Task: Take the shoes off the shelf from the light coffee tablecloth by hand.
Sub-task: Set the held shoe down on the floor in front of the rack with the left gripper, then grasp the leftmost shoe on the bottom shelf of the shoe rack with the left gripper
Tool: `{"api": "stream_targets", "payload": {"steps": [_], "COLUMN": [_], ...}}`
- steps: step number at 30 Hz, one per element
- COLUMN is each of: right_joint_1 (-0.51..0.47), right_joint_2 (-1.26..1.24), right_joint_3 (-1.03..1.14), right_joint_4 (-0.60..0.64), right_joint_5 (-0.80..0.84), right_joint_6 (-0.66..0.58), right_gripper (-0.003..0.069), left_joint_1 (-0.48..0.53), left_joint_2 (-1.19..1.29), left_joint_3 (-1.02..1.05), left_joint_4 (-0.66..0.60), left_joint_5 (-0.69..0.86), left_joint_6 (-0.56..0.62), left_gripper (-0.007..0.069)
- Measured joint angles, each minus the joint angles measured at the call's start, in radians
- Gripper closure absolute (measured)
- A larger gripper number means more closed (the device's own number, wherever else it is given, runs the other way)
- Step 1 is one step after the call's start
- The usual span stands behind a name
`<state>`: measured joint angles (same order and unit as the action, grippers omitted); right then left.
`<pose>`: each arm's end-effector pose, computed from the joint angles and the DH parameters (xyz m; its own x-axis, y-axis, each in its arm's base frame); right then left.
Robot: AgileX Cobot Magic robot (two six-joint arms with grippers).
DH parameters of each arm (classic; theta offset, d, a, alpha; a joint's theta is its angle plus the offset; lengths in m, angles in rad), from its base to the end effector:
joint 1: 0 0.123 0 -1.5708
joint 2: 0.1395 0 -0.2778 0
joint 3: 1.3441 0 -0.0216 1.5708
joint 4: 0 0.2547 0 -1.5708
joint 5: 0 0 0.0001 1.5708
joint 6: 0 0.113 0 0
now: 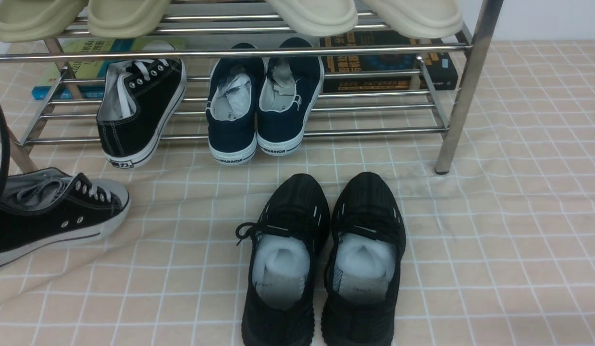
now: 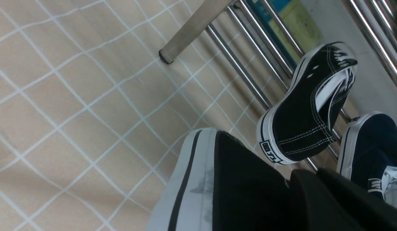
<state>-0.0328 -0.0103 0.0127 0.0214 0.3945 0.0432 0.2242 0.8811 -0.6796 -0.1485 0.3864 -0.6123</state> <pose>0.0840 -0.0018 0.1674 -0.3024 0.0729 -0.9504 0.0441 0.9971 0.0624 0.2056 0.0404 0.2983 -0.2213 -0.7485 -0.6251 -0.4442 0.6480 -0.6187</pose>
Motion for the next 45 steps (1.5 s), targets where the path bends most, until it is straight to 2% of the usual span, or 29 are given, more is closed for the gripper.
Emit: {"api": "stream_targets", "payload": {"steps": [12,22,30,33,41,45], "right_joint_1": [0.0,0.0,0.0,0.0,0.0,0.0], "right_joint_2": [0.0,0.0,0.0,0.0,0.0,0.0], "right_joint_3": [0.0,0.0,0.0,0.0,0.0,0.0], "right_joint_4": [0.0,0.0,0.0,0.0,0.0,0.0], "right_joint_5": [0.0,0.0,0.0,0.0,0.0,0.0], "right_joint_6": [0.0,0.0,0.0,0.0,0.0,0.0], "right_gripper": [0.042,0.042,0.042,0.042,0.042,0.042], "left_joint_1": [0.0,0.0,0.0,0.0,0.0,0.0], "left_joint_2": [0.105,0.114,0.118,0.118,0.118,0.122], "left_joint_3": [0.007,0.013,0.014,0.014,-0.09,-0.201], "left_joint_4": [0.013,0.017,0.028,0.056,0.085,0.073], "left_joint_5": [0.029,0.391,0.449,0.462,0.527,0.56], "left_joint_6": [0.016,0.197,0.274,0.28,0.286,0.319], "left_gripper": [0.0598,0.0593,0.0571,0.0522,0.0319,0.0286]}}
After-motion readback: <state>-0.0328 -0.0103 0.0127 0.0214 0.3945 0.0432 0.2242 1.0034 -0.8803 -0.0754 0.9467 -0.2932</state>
